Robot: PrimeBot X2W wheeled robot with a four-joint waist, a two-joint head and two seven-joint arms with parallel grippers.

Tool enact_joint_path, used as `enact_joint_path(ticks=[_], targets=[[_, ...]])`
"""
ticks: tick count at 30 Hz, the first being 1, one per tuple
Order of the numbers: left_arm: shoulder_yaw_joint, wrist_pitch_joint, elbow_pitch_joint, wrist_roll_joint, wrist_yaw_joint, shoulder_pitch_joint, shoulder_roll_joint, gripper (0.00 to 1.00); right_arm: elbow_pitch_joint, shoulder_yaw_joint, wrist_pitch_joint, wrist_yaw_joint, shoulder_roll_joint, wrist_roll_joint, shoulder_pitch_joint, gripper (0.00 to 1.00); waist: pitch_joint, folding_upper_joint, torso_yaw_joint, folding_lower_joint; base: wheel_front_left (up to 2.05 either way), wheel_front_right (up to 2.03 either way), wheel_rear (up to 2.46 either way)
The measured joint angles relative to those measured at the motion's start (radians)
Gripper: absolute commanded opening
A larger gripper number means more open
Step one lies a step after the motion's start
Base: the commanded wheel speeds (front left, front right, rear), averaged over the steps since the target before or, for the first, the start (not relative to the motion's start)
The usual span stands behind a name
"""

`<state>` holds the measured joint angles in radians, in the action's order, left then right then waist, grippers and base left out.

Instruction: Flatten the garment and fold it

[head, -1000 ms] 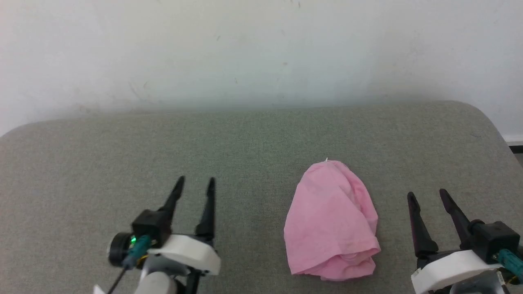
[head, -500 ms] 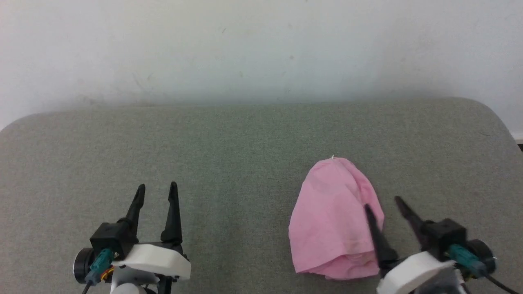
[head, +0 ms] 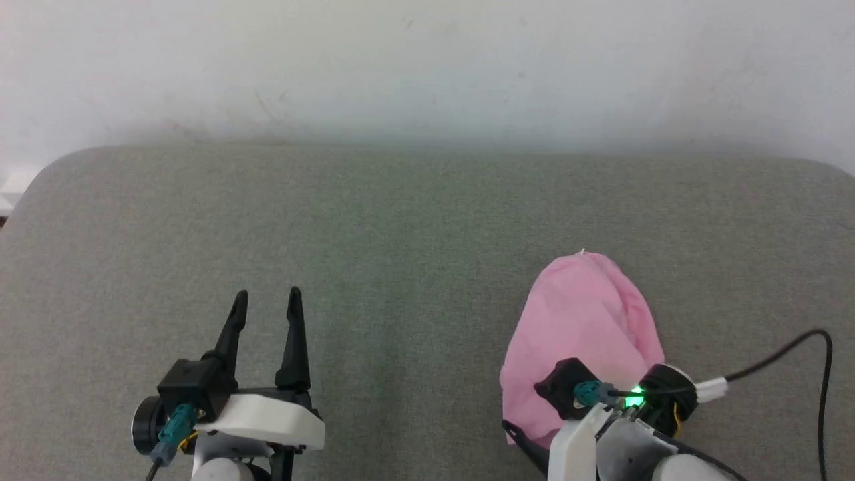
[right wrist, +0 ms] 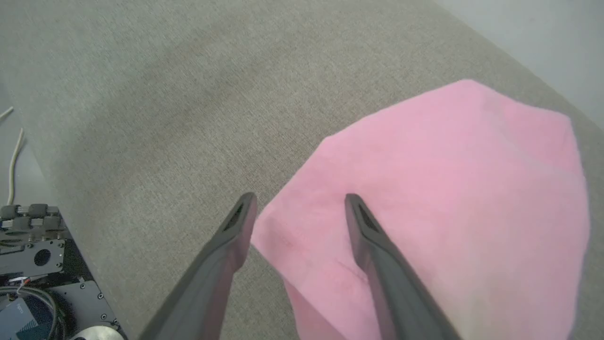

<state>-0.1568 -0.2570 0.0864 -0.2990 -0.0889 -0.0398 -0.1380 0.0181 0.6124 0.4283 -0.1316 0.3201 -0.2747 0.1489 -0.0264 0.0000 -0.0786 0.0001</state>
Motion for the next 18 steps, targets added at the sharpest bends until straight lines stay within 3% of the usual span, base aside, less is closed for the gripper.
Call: enact_joint_path(ticks=[10, 11, 13, 18], targets=[[0.015, 0.000, -0.007, 0.018, 0.011, -0.004, 0.037, 1.00, 0.243, 0.184, 0.109, -0.001, 0.035, -0.114, 0.115, 1.00, -0.037, 0.0001, -0.040, 0.0000, 0.00, 0.00, 0.00], [0.016, 0.000, -0.007, 0.019, 0.016, -0.004, 0.040, 1.00, 0.255, 0.195, 0.128, -0.001, 0.031, -0.125, 0.128, 0.87, -0.037, 0.0000, -0.041, -0.0001, 0.00, 0.00, 0.00], [0.020, 0.000, -0.004, 0.019, 0.018, -0.003, 0.044, 1.00, 0.276, 0.197, 0.148, -0.001, 0.022, -0.158, 0.139, 0.00, -0.034, 0.0000, -0.040, -0.0001, 0.00, 0.00, 0.00], [0.033, 0.000, 0.003, 0.025, 0.027, -0.002, 0.049, 1.00, 0.282, 0.211, 0.116, 0.002, 0.017, -0.172, 0.157, 0.00, -0.020, 0.0000, -0.027, 0.0000, 0.00, 0.00, 0.00]])
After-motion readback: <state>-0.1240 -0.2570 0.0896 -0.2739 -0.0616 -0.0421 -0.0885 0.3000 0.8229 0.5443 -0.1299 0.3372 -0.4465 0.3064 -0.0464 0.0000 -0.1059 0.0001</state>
